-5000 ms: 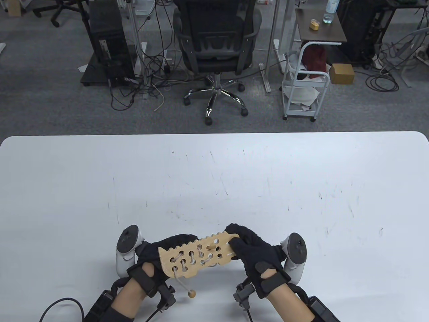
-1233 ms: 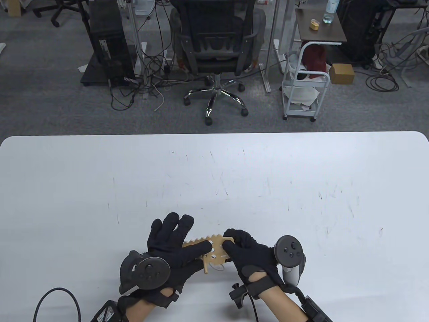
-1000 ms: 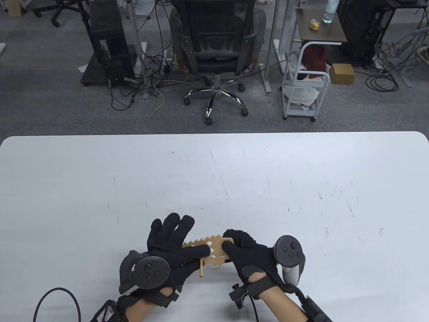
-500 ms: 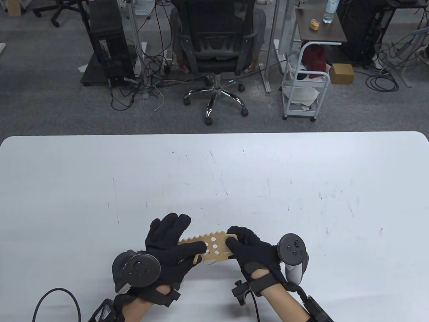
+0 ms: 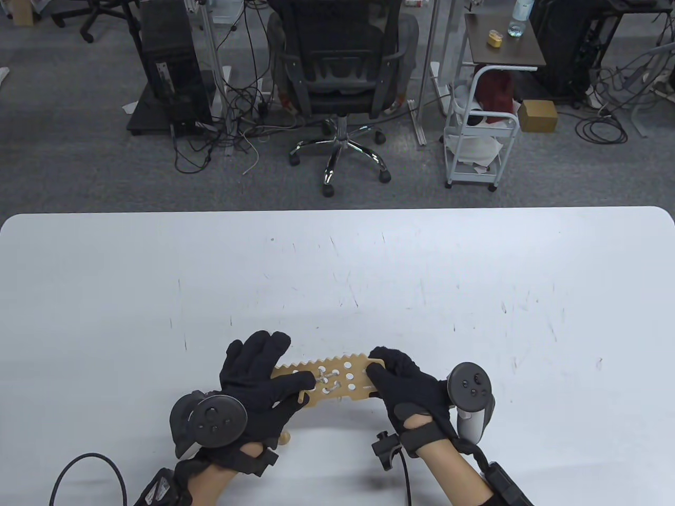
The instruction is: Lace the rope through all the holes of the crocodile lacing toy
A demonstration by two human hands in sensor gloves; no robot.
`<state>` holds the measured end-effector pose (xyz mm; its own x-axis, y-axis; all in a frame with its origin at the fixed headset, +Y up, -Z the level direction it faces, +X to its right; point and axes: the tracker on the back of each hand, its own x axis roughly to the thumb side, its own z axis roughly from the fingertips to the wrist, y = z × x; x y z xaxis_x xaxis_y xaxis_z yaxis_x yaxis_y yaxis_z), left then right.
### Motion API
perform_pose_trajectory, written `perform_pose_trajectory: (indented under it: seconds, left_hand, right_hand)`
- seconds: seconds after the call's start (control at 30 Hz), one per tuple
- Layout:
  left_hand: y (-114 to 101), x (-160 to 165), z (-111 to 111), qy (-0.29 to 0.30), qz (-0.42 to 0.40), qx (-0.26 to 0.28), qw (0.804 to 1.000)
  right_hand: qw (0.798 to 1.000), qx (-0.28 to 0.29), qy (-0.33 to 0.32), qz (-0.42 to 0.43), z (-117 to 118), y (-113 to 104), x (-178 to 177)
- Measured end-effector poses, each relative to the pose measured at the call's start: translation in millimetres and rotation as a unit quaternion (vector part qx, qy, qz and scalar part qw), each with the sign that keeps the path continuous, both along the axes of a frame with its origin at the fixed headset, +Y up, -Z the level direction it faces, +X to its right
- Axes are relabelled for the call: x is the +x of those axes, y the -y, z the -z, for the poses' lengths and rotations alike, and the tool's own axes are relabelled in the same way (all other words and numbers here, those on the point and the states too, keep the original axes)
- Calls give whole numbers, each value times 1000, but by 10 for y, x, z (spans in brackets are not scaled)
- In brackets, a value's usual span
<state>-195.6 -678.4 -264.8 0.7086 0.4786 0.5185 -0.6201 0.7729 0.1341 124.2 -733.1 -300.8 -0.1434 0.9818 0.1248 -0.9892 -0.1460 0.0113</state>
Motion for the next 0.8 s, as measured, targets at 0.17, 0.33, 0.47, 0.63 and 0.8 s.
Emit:
perform_pose_trajectory:
  seconds: [0.17, 0.33, 0.47, 0.63, 0.8]
  left_hand:
    - [13, -37, 30, -6, 0, -4, 1000]
    - [20, -74, 55, -14, -3, -7, 1000]
    - [21, -104, 71, -20, -6, -10, 1000]
    - [30, -154, 103, -29, -11, -17, 999]
    - [35, -207, 131, -38, -15, -22, 999]
  right_hand:
    - [1000, 1, 8, 3, 28, 5, 46]
    - [1000, 2, 23, 8, 54, -6, 114]
    - [999, 0, 31, 12, 73, -5, 162]
    - [999, -5, 43, 15, 104, 7, 225]
    - [998, -8, 56, 18, 128, 15, 283]
